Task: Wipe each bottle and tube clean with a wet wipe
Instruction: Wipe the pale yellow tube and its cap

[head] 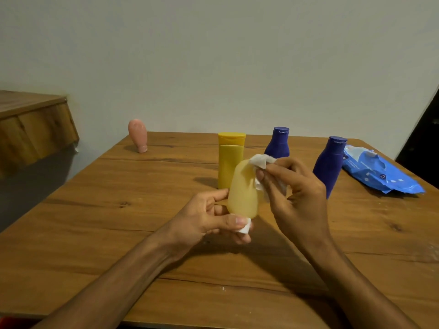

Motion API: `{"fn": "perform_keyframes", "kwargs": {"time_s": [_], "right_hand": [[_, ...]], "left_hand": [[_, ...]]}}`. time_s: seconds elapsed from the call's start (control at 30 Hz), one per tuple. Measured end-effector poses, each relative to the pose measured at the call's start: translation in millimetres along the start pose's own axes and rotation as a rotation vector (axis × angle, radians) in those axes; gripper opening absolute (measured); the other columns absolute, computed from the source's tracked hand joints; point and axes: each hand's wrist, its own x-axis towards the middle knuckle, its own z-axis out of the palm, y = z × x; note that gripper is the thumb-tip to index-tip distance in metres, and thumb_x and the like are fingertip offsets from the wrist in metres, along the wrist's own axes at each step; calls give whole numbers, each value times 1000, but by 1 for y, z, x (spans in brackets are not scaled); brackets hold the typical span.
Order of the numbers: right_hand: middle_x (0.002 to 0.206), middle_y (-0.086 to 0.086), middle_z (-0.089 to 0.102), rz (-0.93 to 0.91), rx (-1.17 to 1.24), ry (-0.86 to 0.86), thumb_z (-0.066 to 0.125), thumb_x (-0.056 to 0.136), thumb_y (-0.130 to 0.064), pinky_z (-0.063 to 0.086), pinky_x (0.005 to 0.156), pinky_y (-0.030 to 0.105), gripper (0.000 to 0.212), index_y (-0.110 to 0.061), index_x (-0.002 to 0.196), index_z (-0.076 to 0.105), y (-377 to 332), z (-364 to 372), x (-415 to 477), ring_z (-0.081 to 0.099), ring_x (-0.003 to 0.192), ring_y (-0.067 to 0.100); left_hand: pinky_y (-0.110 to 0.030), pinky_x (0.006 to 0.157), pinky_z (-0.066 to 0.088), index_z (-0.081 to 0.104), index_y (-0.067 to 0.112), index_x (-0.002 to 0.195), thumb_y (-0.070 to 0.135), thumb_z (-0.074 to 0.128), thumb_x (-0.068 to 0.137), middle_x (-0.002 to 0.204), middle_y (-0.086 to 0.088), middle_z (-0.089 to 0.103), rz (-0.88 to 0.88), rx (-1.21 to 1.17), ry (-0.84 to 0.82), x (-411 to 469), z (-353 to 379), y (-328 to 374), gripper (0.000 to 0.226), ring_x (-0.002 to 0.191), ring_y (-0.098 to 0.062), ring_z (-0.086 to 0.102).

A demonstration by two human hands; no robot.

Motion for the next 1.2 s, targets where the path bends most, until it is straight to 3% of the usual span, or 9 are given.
{"fn": "perform_keyframes", "kwargs": {"time_s": [0.13, 0.3, 0.4, 0.5, 0.67, 0.77, 0.87, 1.03, 1.2], "right_hand": [[98, 0, 54, -16, -32, -42, 64, 86, -9, 47, 71, 13, 21, -7, 107, 68, 1, 1, -1, 52, 89, 8], [105, -3, 46, -173, -139, -224, 51, 89, -26, 50, 69, 24, 26, -11, 106, 65, -8, 2, -4, 49, 95, 12], [103, -6, 44, -274, -172, -389, 50, 82, -36, 47, 70, 23, 29, -16, 98, 64, -14, 2, -7, 45, 93, 10], [101, -5, 48, -331, -151, -482, 53, 80, -27, 47, 71, 26, 21, -18, 95, 65, -14, 1, -9, 47, 91, 10], [98, 6, 55, -241, -119, -226, 54, 83, -21, 50, 65, 25, 22, -8, 94, 67, -7, -2, -5, 53, 87, 16], [98, 5, 56, -88, -86, -38, 62, 86, -14, 51, 66, 22, 19, -5, 101, 68, -3, -2, -2, 55, 87, 13], [95, 0, 58, -53, -24, -76, 66, 85, -7, 50, 66, 20, 14, -7, 98, 70, -3, -1, -3, 55, 86, 8], [94, -5, 58, -118, 45, -281, 57, 82, -20, 47, 70, 13, 18, -11, 89, 71, -5, 0, -5, 55, 86, 4], [93, -1, 60, -29, -21, -70, 68, 83, -5, 50, 66, 21, 13, -8, 96, 71, 1, 2, -3, 56, 85, 8]], "left_hand": [[-44, 78, 59, 58, 8, 122, 13, 83, 73, 103, -16, 71, 12, 133, 47, 1, 4, 0, 55, 89, -35, 70], [-34, 70, 60, 60, 7, 116, 1, 75, 78, 98, -12, 71, 58, 209, 99, 0, 7, -2, 42, 87, -30, 71], [-31, 77, 58, 64, 8, 111, -5, 72, 80, 100, -8, 72, 105, 243, 129, 1, 8, -3, 34, 95, -21, 70], [-40, 85, 58, 64, 7, 116, -8, 65, 85, 107, -12, 71, 141, 228, 165, 2, 7, -4, 34, 103, -25, 68], [-50, 87, 56, 58, 7, 125, 10, 76, 77, 110, -17, 71, 92, 61, 94, 0, 5, -3, 51, 102, -37, 68], [-40, 79, 59, 57, 8, 124, 10, 75, 74, 100, -14, 73, 55, 28, 78, 0, 4, -2, 53, 86, -28, 70], [-33, 74, 59, 56, 8, 127, 11, 72, 77, 100, -19, 72, 67, -52, 109, 1, 2, -1, 53, 78, -25, 70], [-35, 75, 60, 55, 6, 130, 13, 70, 78, 109, -19, 71, 65, -208, 170, 3, -4, -2, 54, 88, -30, 69], [-40, 81, 58, 54, 6, 130, 15, 69, 83, 99, -19, 72, 45, -22, 75, 1, -3, -1, 50, 80, -28, 69]]}}
